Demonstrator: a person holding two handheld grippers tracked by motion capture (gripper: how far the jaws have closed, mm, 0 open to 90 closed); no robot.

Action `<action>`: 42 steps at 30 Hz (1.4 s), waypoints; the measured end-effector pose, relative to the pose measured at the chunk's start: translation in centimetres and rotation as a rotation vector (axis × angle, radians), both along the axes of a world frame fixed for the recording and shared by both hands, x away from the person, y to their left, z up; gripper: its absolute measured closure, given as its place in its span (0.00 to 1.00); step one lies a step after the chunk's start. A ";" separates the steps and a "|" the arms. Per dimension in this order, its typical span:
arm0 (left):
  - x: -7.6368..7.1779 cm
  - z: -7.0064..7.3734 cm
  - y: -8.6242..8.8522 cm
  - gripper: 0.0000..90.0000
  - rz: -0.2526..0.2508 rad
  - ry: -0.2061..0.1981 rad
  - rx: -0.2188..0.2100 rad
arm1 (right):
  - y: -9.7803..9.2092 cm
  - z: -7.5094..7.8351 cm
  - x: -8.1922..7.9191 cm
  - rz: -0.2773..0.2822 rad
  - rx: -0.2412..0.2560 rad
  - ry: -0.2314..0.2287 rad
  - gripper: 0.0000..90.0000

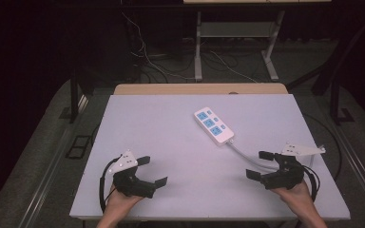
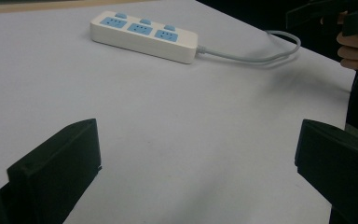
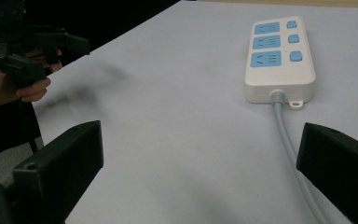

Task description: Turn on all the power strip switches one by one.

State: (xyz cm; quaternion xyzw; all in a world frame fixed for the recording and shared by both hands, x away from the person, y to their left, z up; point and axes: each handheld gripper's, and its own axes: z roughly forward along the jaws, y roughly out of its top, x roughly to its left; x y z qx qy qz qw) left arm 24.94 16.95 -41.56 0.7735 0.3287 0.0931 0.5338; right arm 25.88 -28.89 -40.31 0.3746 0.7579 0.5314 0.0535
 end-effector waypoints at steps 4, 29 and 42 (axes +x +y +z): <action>0.1 -0.1 0.1 0.00 0.006 0.003 0.009 | -0.1 -0.1 -0.1 -0.006 -0.021 0.001 0.01; 0.6 -0.5 0.0 0.00 0.037 0.001 0.024 | 0.0 0.1 0.2 0.013 -0.079 0.048 0.01; 0.6 -0.5 0.2 0.00 0.036 0.000 0.024 | 0.3 2.1 1.6 0.036 -0.136 0.057 0.01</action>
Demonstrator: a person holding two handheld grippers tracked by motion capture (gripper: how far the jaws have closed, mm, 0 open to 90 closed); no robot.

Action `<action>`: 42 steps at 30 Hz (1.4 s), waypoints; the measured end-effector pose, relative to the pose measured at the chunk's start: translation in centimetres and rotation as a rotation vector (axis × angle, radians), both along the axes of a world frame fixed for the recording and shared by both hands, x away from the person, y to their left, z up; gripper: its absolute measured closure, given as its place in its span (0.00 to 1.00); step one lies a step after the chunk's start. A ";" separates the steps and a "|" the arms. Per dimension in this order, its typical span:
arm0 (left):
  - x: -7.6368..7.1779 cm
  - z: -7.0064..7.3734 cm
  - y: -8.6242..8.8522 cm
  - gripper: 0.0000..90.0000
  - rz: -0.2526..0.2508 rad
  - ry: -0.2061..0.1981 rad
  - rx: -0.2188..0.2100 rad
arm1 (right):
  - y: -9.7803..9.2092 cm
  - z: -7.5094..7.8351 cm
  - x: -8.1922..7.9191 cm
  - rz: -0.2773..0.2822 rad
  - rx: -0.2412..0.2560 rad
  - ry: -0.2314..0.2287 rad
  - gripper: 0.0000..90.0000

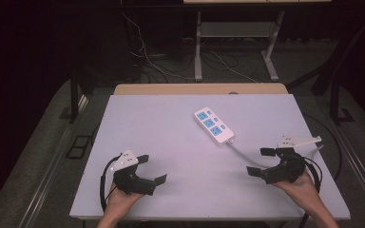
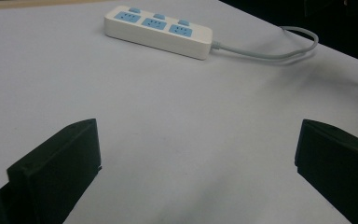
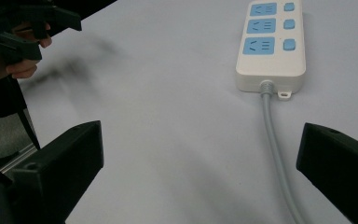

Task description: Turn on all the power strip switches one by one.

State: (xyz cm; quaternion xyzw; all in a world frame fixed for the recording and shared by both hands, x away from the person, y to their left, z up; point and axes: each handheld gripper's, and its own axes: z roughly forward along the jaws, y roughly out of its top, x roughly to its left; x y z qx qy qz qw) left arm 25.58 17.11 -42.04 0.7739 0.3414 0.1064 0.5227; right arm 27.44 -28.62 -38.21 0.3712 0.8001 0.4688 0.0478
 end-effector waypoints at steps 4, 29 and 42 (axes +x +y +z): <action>0.1 0.0 0.1 0.00 0.005 0.006 -0.002 | 0.2 0.5 0.6 0.009 -0.012 0.003 0.01; 0.1 -0.1 0.0 0.00 -0.005 0.012 0.003 | 1.4 3.3 4.1 0.064 -0.062 0.000 0.01; 0.1 -0.1 0.0 0.00 -0.006 0.013 0.002 | 1.8 3.8 6.2 0.073 -0.083 0.014 0.01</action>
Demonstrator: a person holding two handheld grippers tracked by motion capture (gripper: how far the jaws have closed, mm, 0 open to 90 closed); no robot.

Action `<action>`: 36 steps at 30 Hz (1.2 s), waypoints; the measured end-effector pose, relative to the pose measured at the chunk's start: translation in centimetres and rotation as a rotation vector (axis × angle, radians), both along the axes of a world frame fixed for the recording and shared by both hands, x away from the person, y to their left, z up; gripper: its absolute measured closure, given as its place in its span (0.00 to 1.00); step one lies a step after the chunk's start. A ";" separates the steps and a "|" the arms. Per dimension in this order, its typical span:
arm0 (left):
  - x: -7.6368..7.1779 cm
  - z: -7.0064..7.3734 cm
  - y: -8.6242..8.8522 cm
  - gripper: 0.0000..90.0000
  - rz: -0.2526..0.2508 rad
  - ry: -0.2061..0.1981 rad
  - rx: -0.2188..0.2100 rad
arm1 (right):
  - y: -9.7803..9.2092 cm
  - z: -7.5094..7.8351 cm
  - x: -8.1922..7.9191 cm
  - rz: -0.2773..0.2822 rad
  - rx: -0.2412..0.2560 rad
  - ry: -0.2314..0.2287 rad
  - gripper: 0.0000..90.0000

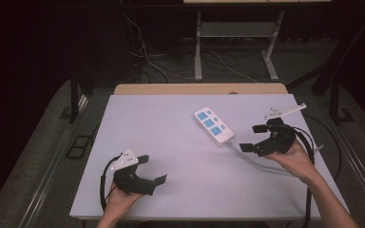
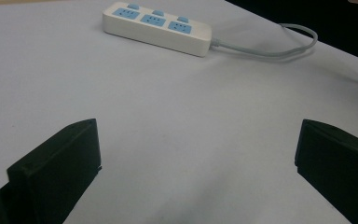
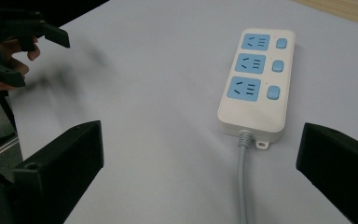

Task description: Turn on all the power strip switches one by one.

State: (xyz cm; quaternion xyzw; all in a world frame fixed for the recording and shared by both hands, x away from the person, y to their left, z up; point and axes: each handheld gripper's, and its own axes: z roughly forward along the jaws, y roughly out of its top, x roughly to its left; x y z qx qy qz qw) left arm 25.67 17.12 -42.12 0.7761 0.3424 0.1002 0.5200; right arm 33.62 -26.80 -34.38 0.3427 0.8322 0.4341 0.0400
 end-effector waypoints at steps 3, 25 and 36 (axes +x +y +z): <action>0.0 0.0 0.0 0.00 -0.001 0.000 0.001 | 0.1 0.1 0.5 0.001 -0.015 0.003 0.01; 0.1 0.0 0.0 0.00 -0.005 0.000 0.001 | 1.1 1.4 3.9 0.028 -0.049 0.010 0.01; 0.1 0.0 0.0 0.00 -0.004 -0.002 -0.002 | 1.9 1.4 5.9 0.021 -0.054 0.017 0.01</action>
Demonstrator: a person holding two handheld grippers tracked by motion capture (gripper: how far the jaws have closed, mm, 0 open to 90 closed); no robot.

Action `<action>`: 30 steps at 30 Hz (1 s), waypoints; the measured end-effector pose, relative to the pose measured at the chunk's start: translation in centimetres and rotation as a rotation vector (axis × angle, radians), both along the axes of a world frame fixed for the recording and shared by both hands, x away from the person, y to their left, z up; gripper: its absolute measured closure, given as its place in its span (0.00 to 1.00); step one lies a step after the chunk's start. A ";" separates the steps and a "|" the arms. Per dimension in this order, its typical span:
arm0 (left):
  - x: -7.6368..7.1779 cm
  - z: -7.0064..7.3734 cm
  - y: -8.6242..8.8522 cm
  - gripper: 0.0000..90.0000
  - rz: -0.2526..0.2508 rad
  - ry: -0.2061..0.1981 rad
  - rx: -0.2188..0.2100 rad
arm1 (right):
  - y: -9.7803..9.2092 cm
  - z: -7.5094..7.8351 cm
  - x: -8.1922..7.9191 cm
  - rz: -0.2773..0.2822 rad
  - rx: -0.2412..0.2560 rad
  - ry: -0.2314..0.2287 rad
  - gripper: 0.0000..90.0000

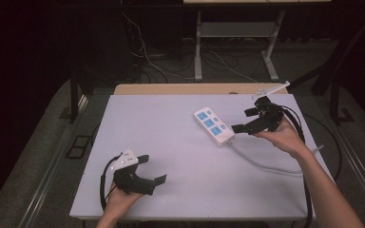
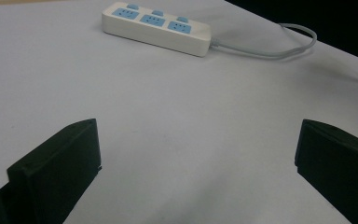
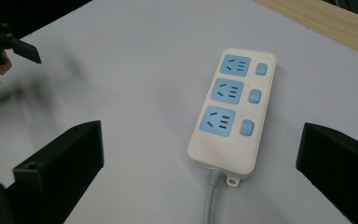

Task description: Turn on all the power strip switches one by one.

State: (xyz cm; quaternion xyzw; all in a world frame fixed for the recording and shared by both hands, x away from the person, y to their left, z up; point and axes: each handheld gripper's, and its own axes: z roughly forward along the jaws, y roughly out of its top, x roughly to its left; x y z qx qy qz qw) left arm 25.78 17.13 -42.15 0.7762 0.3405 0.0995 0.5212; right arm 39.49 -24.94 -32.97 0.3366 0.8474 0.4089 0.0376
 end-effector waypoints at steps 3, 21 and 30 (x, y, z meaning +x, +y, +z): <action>0.0 0.0 0.0 0.00 -0.001 0.000 -0.001 | 0.3 -0.1 0.5 -0.001 -0.001 -0.001 0.01; 0.0 0.0 0.1 0.00 -0.004 -0.001 -0.003 | 1.2 -1.2 3.1 -0.029 -0.008 0.011 0.32; 0.0 0.0 0.1 0.00 -0.004 -0.003 -0.002 | 1.4 -2.2 4.0 -0.039 -0.043 0.018 0.75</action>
